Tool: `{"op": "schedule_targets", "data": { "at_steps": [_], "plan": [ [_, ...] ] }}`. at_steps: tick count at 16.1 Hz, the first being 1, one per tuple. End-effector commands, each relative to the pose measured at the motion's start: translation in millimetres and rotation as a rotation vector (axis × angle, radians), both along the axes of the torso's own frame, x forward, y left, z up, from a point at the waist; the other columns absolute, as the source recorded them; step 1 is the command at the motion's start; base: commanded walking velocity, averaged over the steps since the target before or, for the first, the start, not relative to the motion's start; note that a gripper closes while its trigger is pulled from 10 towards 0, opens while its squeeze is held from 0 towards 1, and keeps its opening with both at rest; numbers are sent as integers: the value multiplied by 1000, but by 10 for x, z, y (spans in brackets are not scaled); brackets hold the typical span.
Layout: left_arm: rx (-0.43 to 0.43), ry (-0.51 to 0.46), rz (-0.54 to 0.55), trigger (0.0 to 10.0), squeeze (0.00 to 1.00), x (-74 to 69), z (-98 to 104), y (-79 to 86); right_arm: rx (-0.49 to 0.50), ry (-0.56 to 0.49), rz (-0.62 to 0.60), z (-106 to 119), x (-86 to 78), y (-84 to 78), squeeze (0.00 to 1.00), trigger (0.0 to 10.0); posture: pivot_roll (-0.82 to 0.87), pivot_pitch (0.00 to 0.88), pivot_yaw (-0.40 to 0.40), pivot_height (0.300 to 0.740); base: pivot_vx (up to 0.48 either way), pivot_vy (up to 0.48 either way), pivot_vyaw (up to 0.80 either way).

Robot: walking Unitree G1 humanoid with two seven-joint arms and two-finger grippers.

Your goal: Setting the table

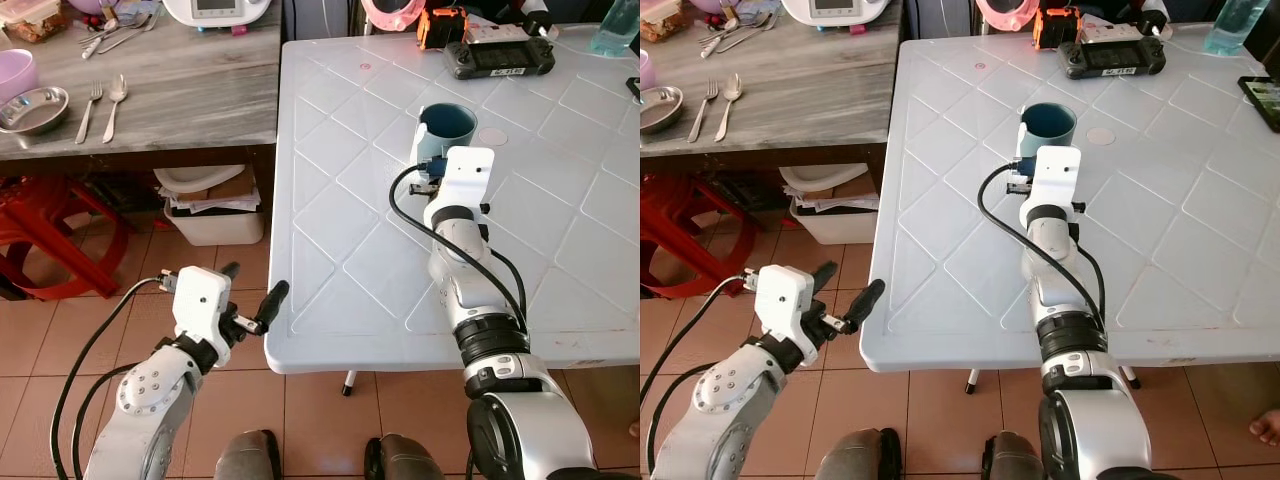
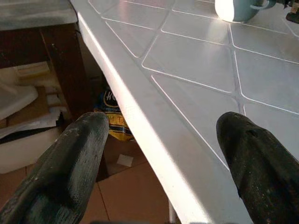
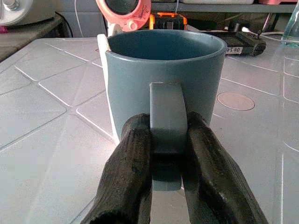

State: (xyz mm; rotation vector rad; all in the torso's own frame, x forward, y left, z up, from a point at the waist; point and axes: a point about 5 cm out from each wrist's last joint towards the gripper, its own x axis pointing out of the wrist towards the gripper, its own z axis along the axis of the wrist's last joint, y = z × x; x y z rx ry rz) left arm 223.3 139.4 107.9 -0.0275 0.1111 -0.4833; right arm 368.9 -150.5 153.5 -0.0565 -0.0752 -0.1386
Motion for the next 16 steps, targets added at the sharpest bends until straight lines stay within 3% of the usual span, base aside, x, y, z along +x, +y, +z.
{"op": "schedule_targets", "data": {
  "at_steps": [1, 5, 6, 7, 11, 16],
  "plan": [
    [12, 16, 6, 10000, 0, -4, -43, 8, 9, -23, 10, 59, 25, 40, 0, 0, 77, 102, 62, 740, 0, 0, 0],
    [3, 19, 104, 10000, 0, 161, -95, 20, 52, -115, 66, 162, -72, 114, 0, 0, 51, 35, 39, 740, 0, 0, 0],
    [-9, 10, 123, 10000, 0, 207, -95, 21, 48, -154, 106, 205, -123, 156, 0, 3961, 45, 24, 35, 740, 0, 0, 0],
    [-12, 6, 134, 10000, 0, 227, -92, 22, 35, -169, 109, 217, -148, 160, 0, 10000, 36, 13, 31, 740, 0, 0, 0],
    [-22, -72, 236, 10000, 0, 395, -27, 104, -27, -202, 199, 119, -481, 164, 0, 10000, 13, 0, 13, 740, 0, 0, 0],
    [-57, -4, 354, 10000, 0, 520, -116, 250, -108, -160, 118, -45, -928, -193, 0, 10000, -32, 0, 28, 740, 0, 0, 0]
  ]
}}
